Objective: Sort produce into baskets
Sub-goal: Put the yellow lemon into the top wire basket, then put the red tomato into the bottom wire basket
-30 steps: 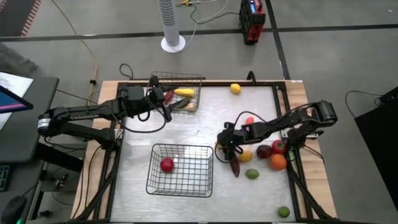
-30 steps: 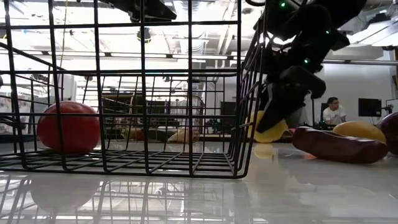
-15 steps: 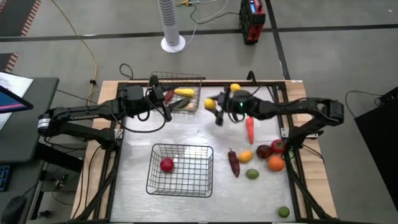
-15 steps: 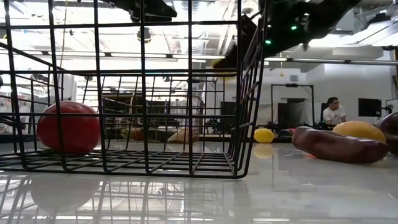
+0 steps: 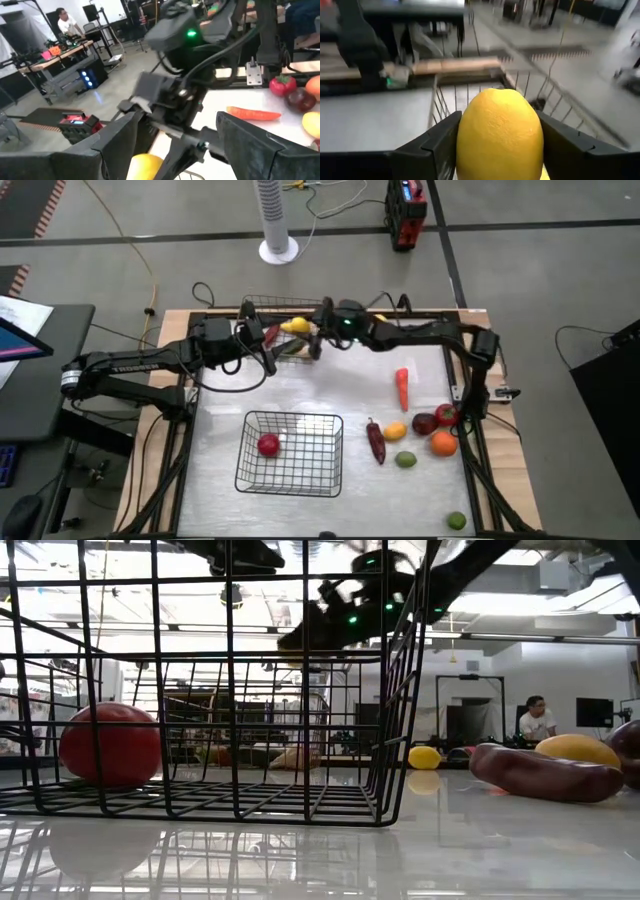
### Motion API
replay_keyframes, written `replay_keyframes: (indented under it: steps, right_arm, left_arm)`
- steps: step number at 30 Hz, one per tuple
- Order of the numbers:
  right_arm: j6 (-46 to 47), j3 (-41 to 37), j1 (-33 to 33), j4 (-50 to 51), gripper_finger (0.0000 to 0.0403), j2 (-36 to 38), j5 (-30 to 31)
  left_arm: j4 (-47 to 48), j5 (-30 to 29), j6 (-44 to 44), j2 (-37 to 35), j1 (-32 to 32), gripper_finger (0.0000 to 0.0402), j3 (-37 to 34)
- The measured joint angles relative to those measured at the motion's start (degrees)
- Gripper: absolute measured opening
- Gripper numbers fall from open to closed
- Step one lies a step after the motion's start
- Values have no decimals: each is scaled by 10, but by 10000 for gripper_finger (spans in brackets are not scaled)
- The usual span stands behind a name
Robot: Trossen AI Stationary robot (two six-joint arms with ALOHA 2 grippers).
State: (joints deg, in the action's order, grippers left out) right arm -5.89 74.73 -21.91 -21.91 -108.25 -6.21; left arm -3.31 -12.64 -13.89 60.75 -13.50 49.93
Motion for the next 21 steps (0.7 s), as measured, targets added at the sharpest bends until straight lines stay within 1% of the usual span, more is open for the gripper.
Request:
replay_keyframes:
  steps: [4, 6, 11, 14, 17, 19, 21]
  right_arm:
    - [-17, 64, -1, 120, 287, -19, 0]
    - [-31, 83, -1, 156, 300, -18, 0]
    - [-67, 102, 2, 258, 321, 19, 0]
    - [-80, 101, 2, 405, 324, 66, 1]
    - [-79, 101, 5, 592, 321, 117, 1]
    - [-59, 102, 12, 711, 319, 146, 2]
    - [-21, 98, 26, 809, 318, 169, 2]
  left_arm:
    - [3, 0, -4, 0, 0, 261, 0]
    - [3, -1, -5, 0, 0, 261, 0]
    - [3, -2, -9, 0, 0, 261, 0]
    - [11, -2, -4, 0, 0, 261, 0]
    - [20, -2, -5, 0, 0, 261, 0]
    - [21, -10, -5, 0, 0, 261, 0]
    - [21, -21, -5, 0, 0, 261, 0]
